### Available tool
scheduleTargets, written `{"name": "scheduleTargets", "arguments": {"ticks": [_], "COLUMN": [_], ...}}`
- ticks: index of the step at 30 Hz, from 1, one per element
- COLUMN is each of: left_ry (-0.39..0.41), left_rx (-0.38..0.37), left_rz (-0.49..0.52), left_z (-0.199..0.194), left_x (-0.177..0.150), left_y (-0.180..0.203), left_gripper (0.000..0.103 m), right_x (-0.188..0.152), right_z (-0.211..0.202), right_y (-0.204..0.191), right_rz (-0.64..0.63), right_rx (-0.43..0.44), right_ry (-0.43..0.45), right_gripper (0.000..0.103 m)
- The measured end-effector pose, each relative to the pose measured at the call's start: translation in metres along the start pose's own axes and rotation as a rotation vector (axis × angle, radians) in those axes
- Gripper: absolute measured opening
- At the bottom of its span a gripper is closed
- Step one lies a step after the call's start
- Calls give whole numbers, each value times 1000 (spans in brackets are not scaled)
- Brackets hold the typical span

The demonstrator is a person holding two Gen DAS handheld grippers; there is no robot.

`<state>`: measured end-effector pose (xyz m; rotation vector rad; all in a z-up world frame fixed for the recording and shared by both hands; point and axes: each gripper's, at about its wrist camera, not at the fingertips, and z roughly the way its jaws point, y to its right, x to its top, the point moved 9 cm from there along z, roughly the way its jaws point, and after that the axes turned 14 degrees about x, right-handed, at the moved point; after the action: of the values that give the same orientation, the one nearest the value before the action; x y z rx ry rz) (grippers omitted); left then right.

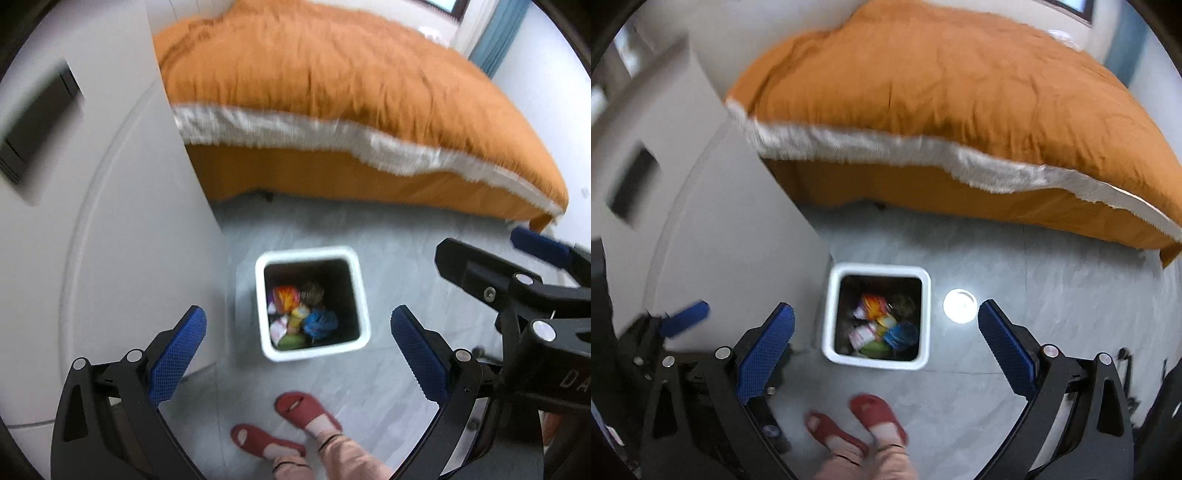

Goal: Collect trash
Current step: 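Move both tools back up to the desk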

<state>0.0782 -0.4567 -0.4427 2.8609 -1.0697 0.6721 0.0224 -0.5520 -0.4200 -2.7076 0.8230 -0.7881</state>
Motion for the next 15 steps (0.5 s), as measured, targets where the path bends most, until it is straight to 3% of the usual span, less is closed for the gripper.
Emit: {"name": "scheduleTargets", "arguments": {"ticks": [6, 11, 15], "left_ry": [131, 234, 293], "left_rx": [25, 89, 156], "left_rz": [-68, -148, -235], "left_z": [-75, -133, -173], "left_x": [40, 63, 72], "left_y": [-15, -49, -99], "left_gripper": [98, 98, 98], "right_x": [42, 73, 93], "right_z": [-75, -114, -130], "right_y": [-28, -68, -115], "right_rz": [18, -38, -106], "right_rx": [22, 75, 141], "right_ry": [197, 280, 317], "right_gripper": [99, 99, 99]}}
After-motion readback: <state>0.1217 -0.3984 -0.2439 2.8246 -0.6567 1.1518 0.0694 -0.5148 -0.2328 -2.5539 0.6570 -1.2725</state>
